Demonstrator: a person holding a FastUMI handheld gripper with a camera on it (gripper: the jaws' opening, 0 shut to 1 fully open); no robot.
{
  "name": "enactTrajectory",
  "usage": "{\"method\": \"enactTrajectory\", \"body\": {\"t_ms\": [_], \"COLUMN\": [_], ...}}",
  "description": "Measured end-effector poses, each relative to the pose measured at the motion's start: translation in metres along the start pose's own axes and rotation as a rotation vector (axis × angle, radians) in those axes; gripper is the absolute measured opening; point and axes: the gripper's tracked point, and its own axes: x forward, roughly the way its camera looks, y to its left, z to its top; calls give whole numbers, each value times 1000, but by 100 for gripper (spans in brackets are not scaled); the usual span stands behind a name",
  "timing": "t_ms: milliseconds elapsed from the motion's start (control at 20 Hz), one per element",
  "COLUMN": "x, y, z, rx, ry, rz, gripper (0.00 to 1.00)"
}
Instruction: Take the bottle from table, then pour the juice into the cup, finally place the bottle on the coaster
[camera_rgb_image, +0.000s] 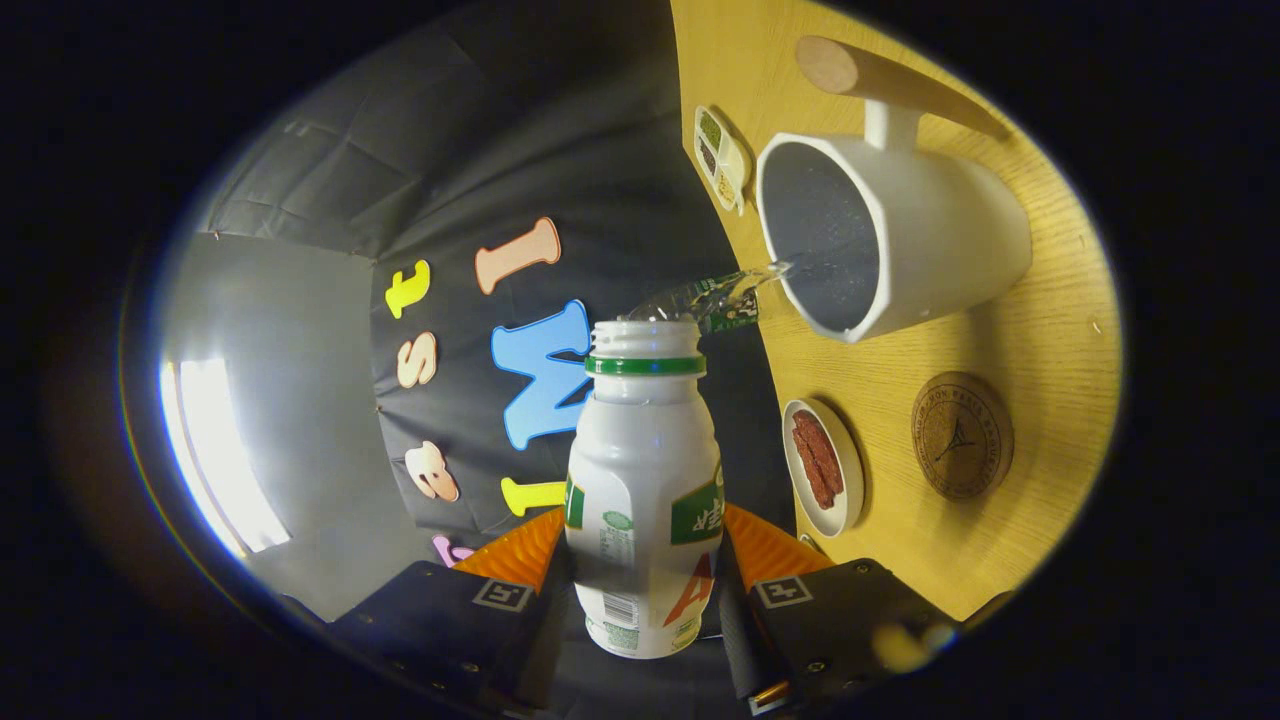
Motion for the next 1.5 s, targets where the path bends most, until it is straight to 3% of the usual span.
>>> {"method": "enactTrajectory", "body": {"t_ms": [1500], "x": [-1], "y": [0], "z": [17], "rx": [94], "ry": [-63], "rz": [22], "gripper": [66]}}
